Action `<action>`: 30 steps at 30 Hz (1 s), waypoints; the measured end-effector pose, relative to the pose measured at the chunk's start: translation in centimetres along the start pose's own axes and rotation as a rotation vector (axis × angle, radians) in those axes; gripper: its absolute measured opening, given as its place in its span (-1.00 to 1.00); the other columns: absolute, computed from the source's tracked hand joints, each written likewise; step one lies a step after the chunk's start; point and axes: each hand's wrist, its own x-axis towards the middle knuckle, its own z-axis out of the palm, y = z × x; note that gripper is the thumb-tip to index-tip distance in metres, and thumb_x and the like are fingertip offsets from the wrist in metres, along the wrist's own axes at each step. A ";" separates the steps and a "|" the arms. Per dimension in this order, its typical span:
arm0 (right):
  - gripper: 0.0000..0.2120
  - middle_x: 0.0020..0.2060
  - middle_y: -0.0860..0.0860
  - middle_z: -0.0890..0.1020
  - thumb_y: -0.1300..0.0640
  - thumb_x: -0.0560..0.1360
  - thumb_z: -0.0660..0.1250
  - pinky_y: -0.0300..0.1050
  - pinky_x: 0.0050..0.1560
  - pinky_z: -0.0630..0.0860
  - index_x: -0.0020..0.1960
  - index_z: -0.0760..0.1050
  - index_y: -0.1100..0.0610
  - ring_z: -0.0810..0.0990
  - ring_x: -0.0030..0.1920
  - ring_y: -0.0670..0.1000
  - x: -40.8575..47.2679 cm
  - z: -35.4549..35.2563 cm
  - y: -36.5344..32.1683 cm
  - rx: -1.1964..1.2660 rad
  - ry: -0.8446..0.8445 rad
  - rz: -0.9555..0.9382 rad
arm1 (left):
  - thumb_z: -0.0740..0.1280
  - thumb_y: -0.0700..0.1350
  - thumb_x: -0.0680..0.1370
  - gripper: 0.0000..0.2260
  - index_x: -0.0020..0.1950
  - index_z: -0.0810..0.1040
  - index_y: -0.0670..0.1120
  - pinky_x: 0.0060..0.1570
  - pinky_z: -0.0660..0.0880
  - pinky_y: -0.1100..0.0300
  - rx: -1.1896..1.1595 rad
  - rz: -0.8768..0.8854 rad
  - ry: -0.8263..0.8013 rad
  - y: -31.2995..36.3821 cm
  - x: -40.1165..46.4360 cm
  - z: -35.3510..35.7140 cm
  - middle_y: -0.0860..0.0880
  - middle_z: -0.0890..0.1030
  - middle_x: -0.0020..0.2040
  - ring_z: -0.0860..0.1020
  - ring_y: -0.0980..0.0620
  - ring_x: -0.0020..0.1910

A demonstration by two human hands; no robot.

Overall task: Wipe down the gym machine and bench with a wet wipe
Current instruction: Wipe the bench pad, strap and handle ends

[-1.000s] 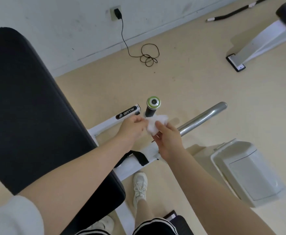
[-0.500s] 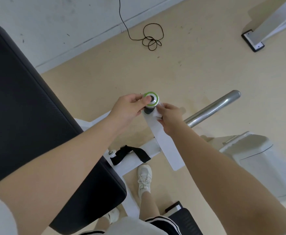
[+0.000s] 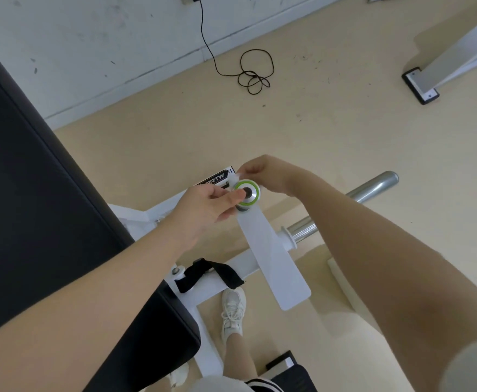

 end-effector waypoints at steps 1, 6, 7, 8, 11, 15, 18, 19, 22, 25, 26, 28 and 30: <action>-0.83 -0.29 -0.09 0.57 0.20 0.54 0.26 -0.24 -0.09 0.40 -0.17 0.57 0.04 0.49 -0.23 -0.12 -0.1 0.0 -0.1 0.028 -0.065 -0.004 | 0.42 -0.04 0.44 -0.80 -0.18 0.53 -0.17 -0.06 0.54 0.25 0.058 0.007 0.023 0.0 0.0 0.0 -0.07 0.60 -0.21 0.58 0.04 -0.21; -0.77 -0.24 0.03 0.56 0.32 0.57 0.16 -0.33 -0.20 0.45 -0.14 0.52 0.13 0.53 -0.29 -0.14 -2.9 -0.4 0.0 0.461 -0.100 -0.135 | 0.46 0.08 0.38 -0.74 -0.23 0.53 -0.10 -0.04 0.45 0.07 0.187 0.031 0.076 -0.1 0.1 -0.3 -0.10 0.60 -0.21 0.56 -0.03 -0.19; -0.76 -0.23 0.04 0.56 0.34 0.57 0.13 -0.30 -0.20 0.47 -0.13 0.52 0.14 0.54 -0.26 -0.10 -3.7 -0.1 0.0 0.634 -0.036 -0.137 | 0.46 0.07 0.38 -0.76 -0.20 0.53 -0.08 -0.04 0.45 0.08 0.183 0.032 0.068 -0.1 0.1 -0.3 -0.08 0.60 -0.19 0.56 -0.03 -0.16; -0.76 -0.24 0.04 0.56 0.35 0.57 0.12 -0.29 -0.22 0.49 -0.13 0.51 0.15 0.54 -0.25 -0.06 -4.4 0.6 0.1 0.827 0.058 -0.122 | 0.45 0.06 0.39 -0.79 -0.18 0.53 -0.05 -0.03 0.45 0.10 0.178 0.036 0.056 0.0 0.0 -0.3 -0.05 0.60 -0.17 0.56 -0.02 -0.13; -0.82 -0.28 0.05 0.51 0.34 0.55 0.17 -0.25 -0.20 0.53 -0.15 0.49 0.18 0.50 -0.26 -0.02 -5.8 3.9 1.4 1.121 0.453 0.141 | 0.42 0.02 0.44 -0.89 -0.16 0.54 0.02 -0.06 0.44 0.17 0.161 0.048 -0.002 0.4 -0.3 -0.2 0.06 0.60 -0.16 0.56 0.02 -0.12; -0.93 -0.30 0.07 0.45 0.38 0.52 0.22 -0.12 -0.03 0.56 -0.07 0.41 0.24 0.47 -0.33 -0.03 -6.8 9.6 2.1 1.305 0.506 0.664 | 0.39 0.04 0.46 -0.89 -0.19 0.55 0.04 -0.15 0.41 0.22 0.172 0.076 -0.026 0.6 -0.7 -0.4 0.10 0.60 -0.20 0.56 0.07 -0.19; -0.80 -0.34 0.08 0.45 0.39 0.51 0.24 -0.11 -0.02 0.51 -0.25 0.36 0.22 0.45 -0.36 -0.03 -5.5 11.3 0.7 1.385 0.480 0.730 | 0.37 0.07 0.47 -0.87 -0.15 0.57 0.04 -0.07 0.44 0.19 0.186 0.096 -0.027 0.2 -0.8 -0.7 0.00 0.60 -0.10 0.54 0.04 -0.11; -0.84 -0.31 0.10 0.46 0.40 0.51 0.23 -0.09 0.01 0.50 -0.22 0.37 0.25 0.45 -0.34 -0.03 -4.7 11.5 0.2 1.453 0.490 0.716 | 0.34 0.08 0.49 -0.85 -0.12 0.58 0.02 -0.02 0.46 0.17 0.181 0.100 -0.027 -0.1 -0.9 -0.8 -0.02 0.60 -0.06 0.54 0.04 -0.08; -0.87 -0.15 0.15 0.48 0.41 0.52 0.19 -0.19 0.00 0.48 0.03 0.44 0.29 0.44 -0.29 -0.02 -2.6 11.6 -0.4 1.683 0.581 0.646 | 0.19 0.07 0.58 -0.75 0.02 0.57 -0.04 0.08 0.45 0.13 0.132 0.111 0.002 -1.2 -1.5 -1.6 0.06 0.61 -0.02 0.54 0.06 -0.01; -0.75 -0.22 0.13 0.49 0.39 0.52 0.20 -0.31 -0.28 0.56 0.19 0.46 0.33 0.47 -0.29 -0.03 -3.5 12.0 -0.7 1.771 0.659 0.536 | 0.14 0.03 0.61 -0.75 0.00 0.56 -0.05 0.04 0.45 0.15 0.093 0.086 0.066 -2.6 -2.4 -3.8 0.08 0.61 -0.06 0.54 0.05 -0.02; -0.74 -0.24 0.12 0.49 0.39 0.52 0.19 -0.32 -0.38 0.56 0.20 0.45 0.34 0.47 -0.28 -0.03 -4.3 12.1 -1.0 1.773 0.662 0.468 | 0.14 0.01 0.61 -0.77 -0.03 0.55 -0.04 0.04 0.45 0.15 0.092 0.072 0.071 -3.0 -2.8 -4.5 0.05 0.62 -0.10 0.55 0.04 -0.05; -0.84 -0.25 0.09 0.50 0.40 0.54 0.16 -0.35 -0.43 0.55 0.03 0.48 0.30 0.48 -0.28 -0.05 -6.1 12.2 -1.5 1.757 0.638 0.325 | 0.13 -0.03 0.62 -0.78 -0.07 0.54 -0.03 0.07 0.45 0.13 0.117 0.054 0.046 -3.7 -3.8 -5.8 0.01 0.63 -0.15 0.56 0.03 -0.09; -0.83 -0.26 0.07 0.54 0.38 0.55 0.15 -0.33 -0.40 0.54 -0.14 0.46 0.24 0.54 -0.31 -0.06 -8.5 12.2 -2.3 1.688 0.610 0.142 | 0.14 -0.05 0.61 -0.80 -0.07 0.54 -0.02 0.08 0.46 0.13 0.133 0.059 0.018 -4.3 -5.0 -6.5 0.00 0.63 -0.16 0.57 0.02 -0.10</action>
